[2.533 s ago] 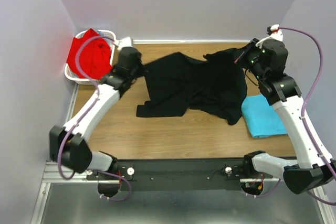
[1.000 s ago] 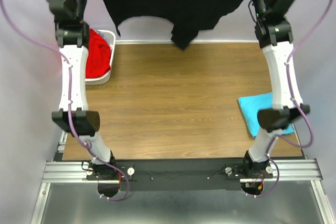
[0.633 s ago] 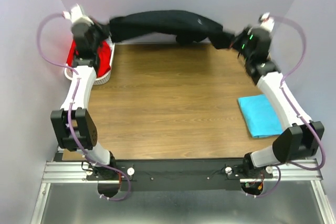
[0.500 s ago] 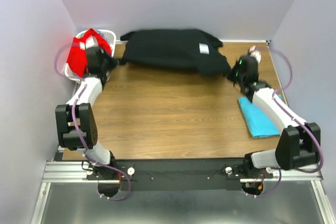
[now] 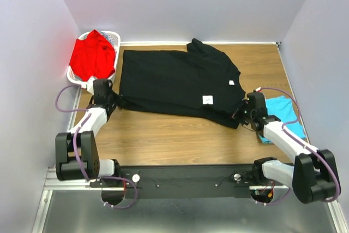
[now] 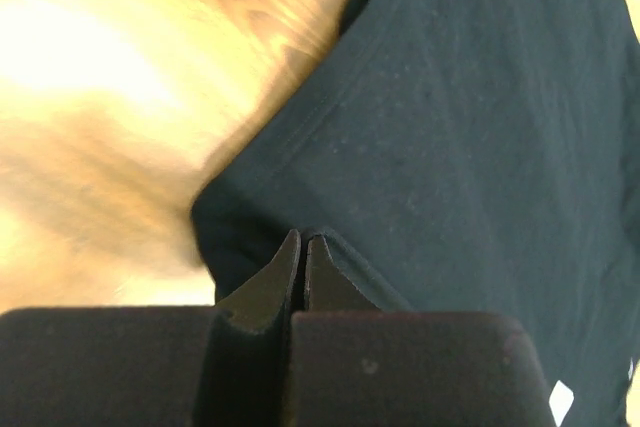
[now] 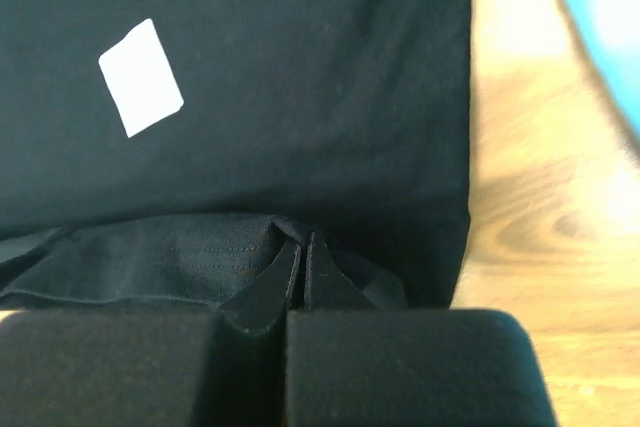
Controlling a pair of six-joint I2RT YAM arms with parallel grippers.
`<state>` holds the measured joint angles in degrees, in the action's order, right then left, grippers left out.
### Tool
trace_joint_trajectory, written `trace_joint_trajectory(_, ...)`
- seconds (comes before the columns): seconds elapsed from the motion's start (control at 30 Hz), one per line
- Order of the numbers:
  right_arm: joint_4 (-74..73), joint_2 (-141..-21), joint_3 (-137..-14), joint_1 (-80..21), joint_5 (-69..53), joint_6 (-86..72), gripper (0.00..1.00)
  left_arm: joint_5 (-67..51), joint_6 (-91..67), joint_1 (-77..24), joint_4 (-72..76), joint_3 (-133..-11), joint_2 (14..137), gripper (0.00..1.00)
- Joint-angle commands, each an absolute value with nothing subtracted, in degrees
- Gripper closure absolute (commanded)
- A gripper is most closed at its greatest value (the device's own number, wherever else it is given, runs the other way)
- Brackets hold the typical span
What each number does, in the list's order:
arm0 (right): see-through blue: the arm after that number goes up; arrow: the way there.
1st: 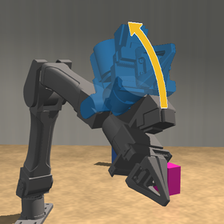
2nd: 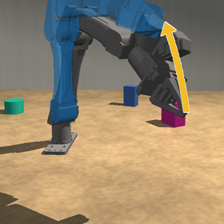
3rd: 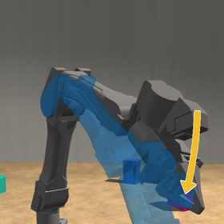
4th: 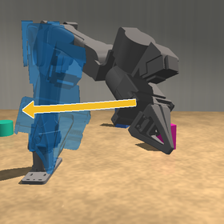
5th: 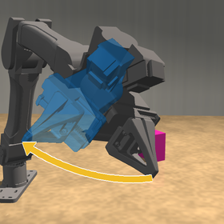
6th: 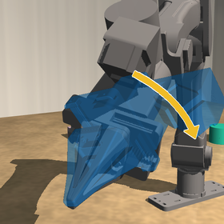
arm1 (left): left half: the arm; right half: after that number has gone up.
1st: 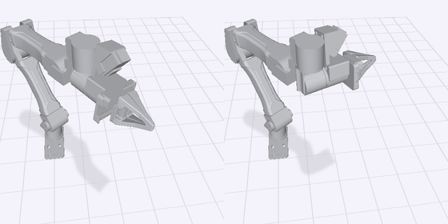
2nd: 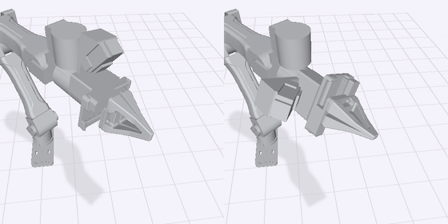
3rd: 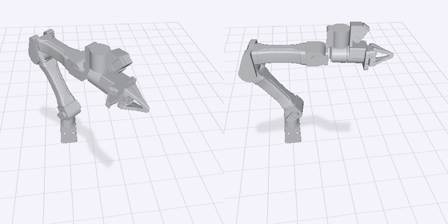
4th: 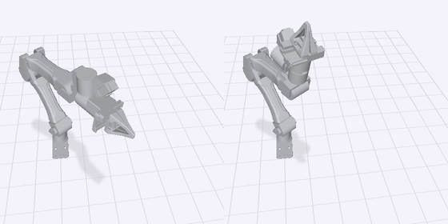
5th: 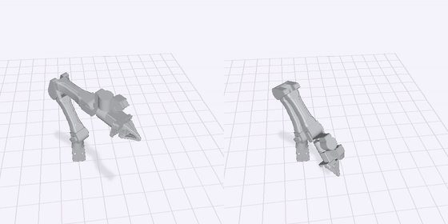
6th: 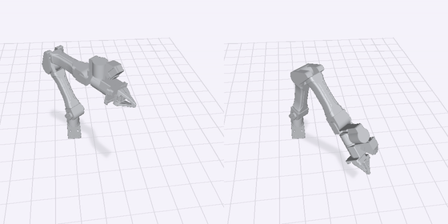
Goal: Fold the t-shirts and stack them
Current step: Flatten the tshirt out, then fold the tshirt
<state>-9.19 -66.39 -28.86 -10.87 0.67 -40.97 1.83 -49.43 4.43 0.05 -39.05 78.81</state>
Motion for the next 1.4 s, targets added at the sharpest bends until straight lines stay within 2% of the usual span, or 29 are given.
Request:
trace_joint_trajectory(0.0, -9.4, -61.4, -25.8, -10.6, -4.1, -44.0, 1.00, 10.4, -51.8, 4.7, -4.0, -36.1, 74.4, 1.00)
trace_joint_trajectory(0.13, -11.9, -55.9, -25.3, -10.7, -4.1, -45.4, 1.00, 11.6, -51.5, 4.7, -4.9, -33.7, 71.3, 1.00)
trace_joint_trajectory(0.3, -16.6, -54.1, -31.6, -10.7, -1.3, -43.3, 1.00, 10.2, -49.3, 4.7, -5.1, -33.4, 70.4, 1.00)
trace_joint_trajectory(0.43, -17.4, -59.4, -39.0, -10.7, 3.2, -40.2, 1.00, 11.0, -48.3, 4.7, -5.1, -35.1, 70.8, 1.00)
trace_joint_trajectory(0.7, -17.3, -68.5, -48.6, -10.6, 3.3, -37.4, 1.00, 10.7, -47.7, 3.3, -9.0, -45.2, 77.2, 1.00)
trace_joint_trajectory(0.93, -17.5, -66.2, -48.0, -10.7, 3.0, -36.2, 1.00, 15.9, -45.7, 3.2, -17.5, -48.1, 72.5, 1.00)
trace_joint_trajectory(1.07, -19.2, -62.0, -45.3, -10.7, 2.5, -36.3, 1.00, 20.4, -45.2, 3.2, -20.5, -44.4, 66.9, 1.00)
trace_joint_trajectory(1.3, -23.6, -52.8, -41.6, -10.6, 2.3, -37.1, 0.99, 21.6, -43.9, 3.2, -20.2, -38.8, 58.8, 0.85)
trace_joint_trajectory(1.33, -23.9, -52.0, -41.3, -10.7, 2.1, -37.2, 1.00, 21.1, -43.6, 3.2, -20.0, -38.4, 58.5, 0.80)
trace_joint_trajectory(1.37, -24.3, -51.2, -41.2, -10.6, 1.6, -37.4, 0.99, 19.9, -43.2, 3.1, -19.5, -38.3, 58.2, 0.67)
